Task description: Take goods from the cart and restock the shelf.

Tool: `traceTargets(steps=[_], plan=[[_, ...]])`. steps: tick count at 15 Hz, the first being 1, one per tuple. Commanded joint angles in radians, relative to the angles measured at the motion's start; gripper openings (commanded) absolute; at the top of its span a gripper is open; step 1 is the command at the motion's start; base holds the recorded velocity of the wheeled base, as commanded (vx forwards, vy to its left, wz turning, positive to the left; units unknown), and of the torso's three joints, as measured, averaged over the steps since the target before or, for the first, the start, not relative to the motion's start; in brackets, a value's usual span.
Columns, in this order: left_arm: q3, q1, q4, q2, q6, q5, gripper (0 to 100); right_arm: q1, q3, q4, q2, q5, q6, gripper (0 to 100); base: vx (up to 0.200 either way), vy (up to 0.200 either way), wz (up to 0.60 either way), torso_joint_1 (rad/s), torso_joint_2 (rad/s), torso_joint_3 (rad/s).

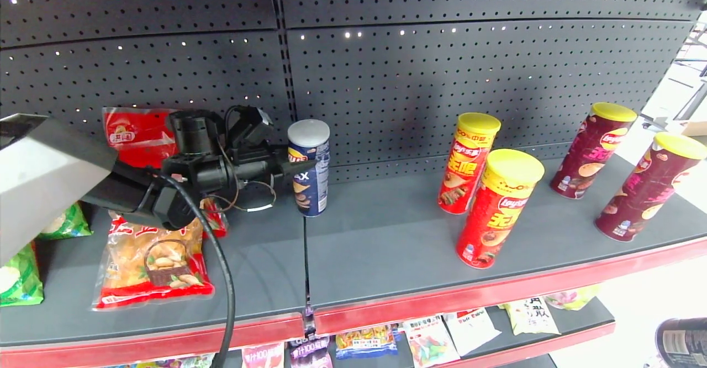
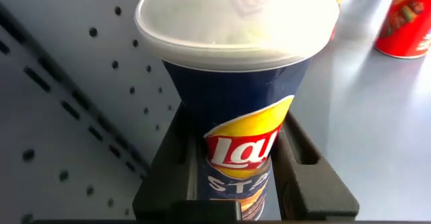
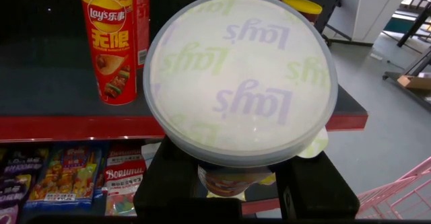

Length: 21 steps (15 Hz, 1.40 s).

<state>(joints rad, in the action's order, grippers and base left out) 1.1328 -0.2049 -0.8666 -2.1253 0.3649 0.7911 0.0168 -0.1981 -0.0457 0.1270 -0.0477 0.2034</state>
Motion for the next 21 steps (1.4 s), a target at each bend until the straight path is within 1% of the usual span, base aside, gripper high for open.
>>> traceTargets(steps=[1, 2, 5, 6, 8, 9, 11, 12, 14, 15, 16, 18, 21], plan=[[-0.045, 0.01, -0.002, 0.054, -0.001, 0.0, 0, 0.0, 0.0, 0.0, 0.0, 0.0, 0.001, 0, 0.0, 0.0, 0.0, 0.0, 0.0, 0.0], [-0.097, 0.015, -0.002, 0.094, -0.001, -0.015, 0, 0.0, 0.0, 0.0, 0.0, 0.002, 0.001, 0, 0.0, 0.0, 0.0, 0.0, 0.0, 0.0], [-0.174, 0.021, -0.002, 0.154, -0.006, -0.049, 0, 0.0, -0.003, 0.0, 0.0, 0.002, 0.001, 0, 0.0, 0.0, 0.0, 0.0, 0.0, 0.0], [-0.209, 0.019, -0.002, 0.182, -0.012, -0.072, 0, 0.0, -0.006, 0.0, 0.0, 0.002, -0.001, 0, 0.0, 0.0, 0.0, 0.0, 0.0, 0.0], [-0.271, 0.012, -0.005, 0.225, -0.058, -0.139, 0, 0.0, -0.007, 0.0, 0.0, 0.0, 0.001, 0, 0.0, 0.0, 0.0, 0.0, 0.0, 0.0], [-0.311, 0.004, -0.04, 0.246, -0.089, -0.184, 0, 0.0, -0.009, 0.0, 0.0, 0.002, 0.001, 0, 0.0, 0.0, 0.0, 0.0, 0.0, 0.0], [-0.354, -0.008, -0.115, 0.255, -0.132, -0.219, 0, 0.002, -0.011, -0.002, -0.001, 0.0, -0.001, 0, 0.0, 0.0, 0.0, 0.0, 0.0, 0.0], [-0.378, -0.028, -0.181, 0.257, -0.185, -0.283, 0, 0.002, -0.014, -0.002, -0.001, 0.0, 0.001, 0, 0.0, 0.0, 0.0, 0.0, 0.0, 0.0], [-0.426, -0.083, -0.281, 0.271, -0.277, -0.38, 0, 0.002, -0.017, 0.0, -0.001, 0.0, -0.001, 0, 0.0, 0.0, 0.0, 0.0, 0.0, 0.0], [-0.462, -0.102, -0.296, 0.285, -0.302, -0.397, 0, 0.002, -0.017, 0.0, -0.001, 0.0, 0.001, 0, 0.0, 0.0, 0.0, 0.0, 0.0, 0.0], [-0.499, -0.107, -0.296, 0.303, -0.304, -0.397, 0, 0.002, -0.017, 0.0, -0.001, 0.0, 0.001, 0, 0.0, 0.0, 0.0, 0.0, 0.0, 0.0], [-0.527, -0.116, -0.298, 0.315, -0.305, -0.398, 0, 0.002, -0.015, 0.0, -0.012, 0.0, 0.001, 0, 0.0, 0.0, 0.0, 0.0, 0.0, 0.0], [-0.524, -0.119, -0.298, 0.317, -0.305, -0.4, 0, 0.002, -0.014, 0.02, -0.029, 0.0, -0.001, 0, 0.0, 0.0, 0.0, 0.0, 0.0, 0.0]])
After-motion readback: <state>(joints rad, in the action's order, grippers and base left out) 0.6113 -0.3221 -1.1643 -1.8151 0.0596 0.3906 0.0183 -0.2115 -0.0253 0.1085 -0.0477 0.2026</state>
